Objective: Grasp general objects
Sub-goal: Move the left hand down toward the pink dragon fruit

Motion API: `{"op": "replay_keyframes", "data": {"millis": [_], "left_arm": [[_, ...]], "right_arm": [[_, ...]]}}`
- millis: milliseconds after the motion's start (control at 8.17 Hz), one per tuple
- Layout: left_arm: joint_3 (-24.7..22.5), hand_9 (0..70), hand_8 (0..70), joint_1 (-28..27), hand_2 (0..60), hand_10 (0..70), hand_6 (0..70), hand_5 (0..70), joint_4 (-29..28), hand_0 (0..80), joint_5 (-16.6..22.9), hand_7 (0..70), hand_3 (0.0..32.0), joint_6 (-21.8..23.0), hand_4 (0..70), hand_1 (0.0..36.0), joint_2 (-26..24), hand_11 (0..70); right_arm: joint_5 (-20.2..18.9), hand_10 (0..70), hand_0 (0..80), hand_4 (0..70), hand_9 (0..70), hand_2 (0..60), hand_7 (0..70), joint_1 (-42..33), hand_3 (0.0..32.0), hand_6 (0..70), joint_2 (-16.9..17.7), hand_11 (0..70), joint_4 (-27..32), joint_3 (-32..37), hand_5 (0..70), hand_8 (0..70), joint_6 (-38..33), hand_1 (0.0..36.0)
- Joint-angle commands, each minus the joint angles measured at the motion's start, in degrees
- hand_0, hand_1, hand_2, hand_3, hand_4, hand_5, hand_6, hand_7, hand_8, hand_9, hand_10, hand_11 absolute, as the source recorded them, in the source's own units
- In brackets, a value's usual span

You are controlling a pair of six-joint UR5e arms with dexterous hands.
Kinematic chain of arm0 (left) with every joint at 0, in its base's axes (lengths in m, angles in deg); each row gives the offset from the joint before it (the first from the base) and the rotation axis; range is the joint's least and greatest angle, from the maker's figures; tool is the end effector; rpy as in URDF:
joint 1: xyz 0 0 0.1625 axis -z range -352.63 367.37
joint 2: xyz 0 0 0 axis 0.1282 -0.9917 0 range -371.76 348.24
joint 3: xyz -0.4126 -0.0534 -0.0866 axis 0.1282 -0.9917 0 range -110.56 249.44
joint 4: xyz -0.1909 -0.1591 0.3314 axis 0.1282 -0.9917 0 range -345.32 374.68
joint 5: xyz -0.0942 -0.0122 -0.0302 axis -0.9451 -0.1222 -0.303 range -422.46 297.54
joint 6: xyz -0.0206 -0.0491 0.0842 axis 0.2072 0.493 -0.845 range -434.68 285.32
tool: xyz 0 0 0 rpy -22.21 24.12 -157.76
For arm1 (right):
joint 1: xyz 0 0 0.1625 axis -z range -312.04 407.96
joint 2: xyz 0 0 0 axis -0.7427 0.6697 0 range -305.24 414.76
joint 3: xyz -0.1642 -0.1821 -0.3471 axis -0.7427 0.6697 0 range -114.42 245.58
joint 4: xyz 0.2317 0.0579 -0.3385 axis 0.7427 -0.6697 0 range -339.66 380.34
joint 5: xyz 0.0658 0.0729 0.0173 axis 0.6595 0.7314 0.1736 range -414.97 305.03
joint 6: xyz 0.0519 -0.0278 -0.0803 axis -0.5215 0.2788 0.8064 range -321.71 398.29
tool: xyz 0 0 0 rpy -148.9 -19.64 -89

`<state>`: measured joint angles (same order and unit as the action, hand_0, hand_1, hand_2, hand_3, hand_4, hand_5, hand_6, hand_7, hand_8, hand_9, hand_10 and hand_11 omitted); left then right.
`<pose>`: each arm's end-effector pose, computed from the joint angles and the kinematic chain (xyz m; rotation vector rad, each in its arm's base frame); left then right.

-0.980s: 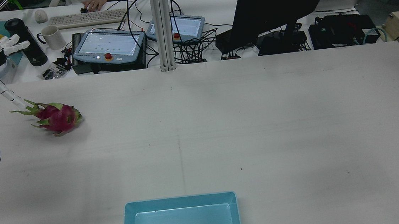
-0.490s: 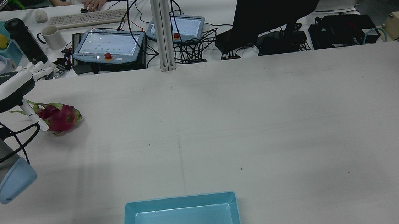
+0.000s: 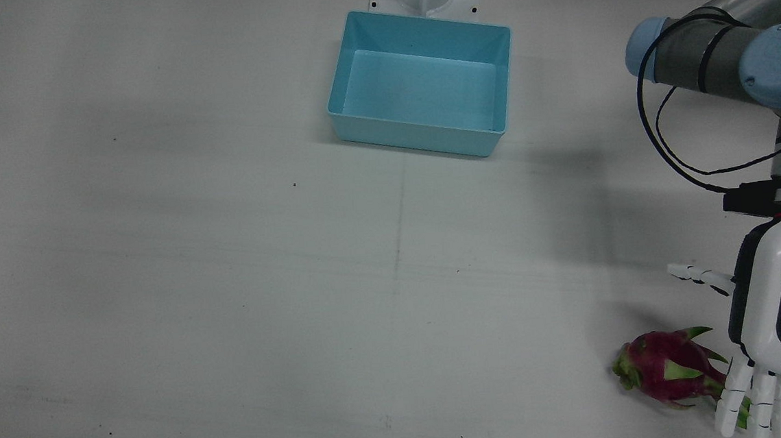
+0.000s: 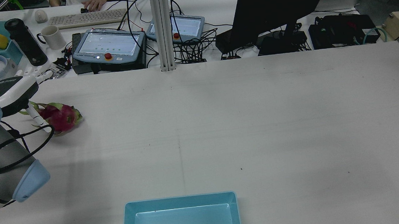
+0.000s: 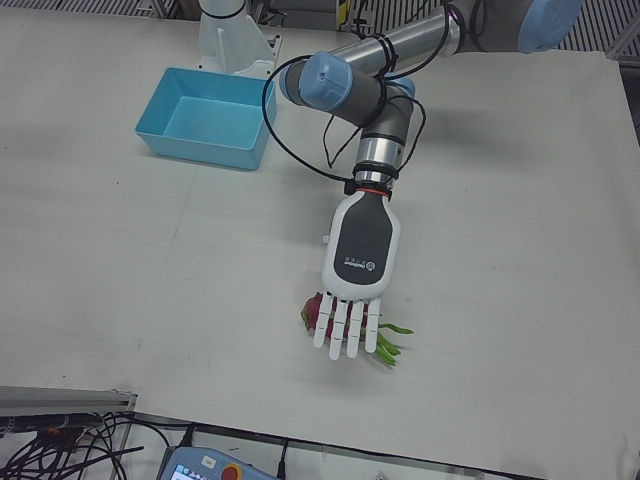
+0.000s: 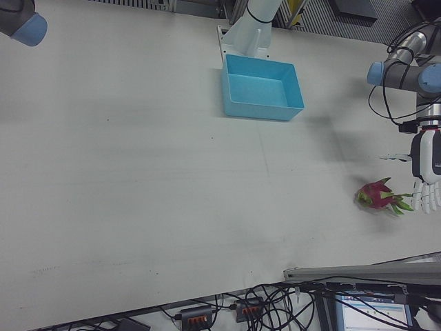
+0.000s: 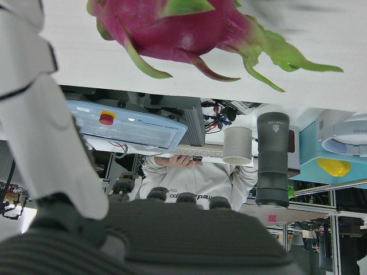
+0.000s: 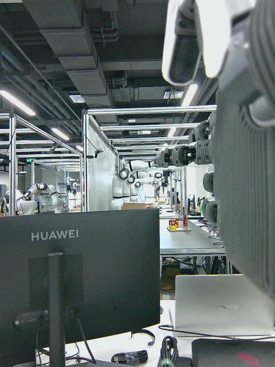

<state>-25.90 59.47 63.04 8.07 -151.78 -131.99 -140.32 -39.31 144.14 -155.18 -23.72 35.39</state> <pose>0.2386 -0.5778 0.4195 0.7690 1.2439 -1.1690 0.1173 -0.5096 0.6797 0.0259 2.2606 -2.0919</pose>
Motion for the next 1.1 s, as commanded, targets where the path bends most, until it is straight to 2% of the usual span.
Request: {"op": "replay_keyframes", "data": {"millis": [0,245,612,980], "left_arm": [[6.19,0.0,0.0,-0.25,8.3,0.0,0.0,6.0,-4.13,54.3,-0.30,3.7,3.0,0.02,0.0,22.7,-2.45,0.0],[9.71,0.0,0.0,-0.25,8.0,0.0,0.0,9.6,-7.12,55.3,-0.21,4.4,0.8,-0.07,0.0,23.6,-2.73,0.0],[14.28,0.0,0.0,-0.51,7.8,0.0,0.0,14.3,-9.84,56.6,-0.21,5.1,0.0,-0.16,0.0,24.5,-2.64,0.0],[15.26,0.0,0.0,-1.92,7.7,0.0,0.0,14.9,-10.38,56.5,-0.21,5.2,0.0,0.11,0.0,24.3,-2.72,0.0]], "right_arm": [[0.00,0.0,0.0,0.0,0.0,0.0,0.0,0.00,0.0,0.0,0.00,0.0,0.00,0.00,0.0,0.0,0.00,0.0],[0.00,0.0,0.0,0.0,0.0,0.0,0.0,0.00,0.0,0.0,0.00,0.0,0.00,0.00,0.0,0.0,0.00,0.0],[0.00,0.0,0.0,0.0,0.0,0.0,0.0,0.00,0.0,0.0,0.00,0.0,0.00,0.00,0.0,0.0,0.00,0.0],[0.00,0.0,0.0,0.0,0.0,0.0,0.0,0.00,0.0,0.0,0.00,0.0,0.00,-0.09,0.0,0.0,0.00,0.0]]}}
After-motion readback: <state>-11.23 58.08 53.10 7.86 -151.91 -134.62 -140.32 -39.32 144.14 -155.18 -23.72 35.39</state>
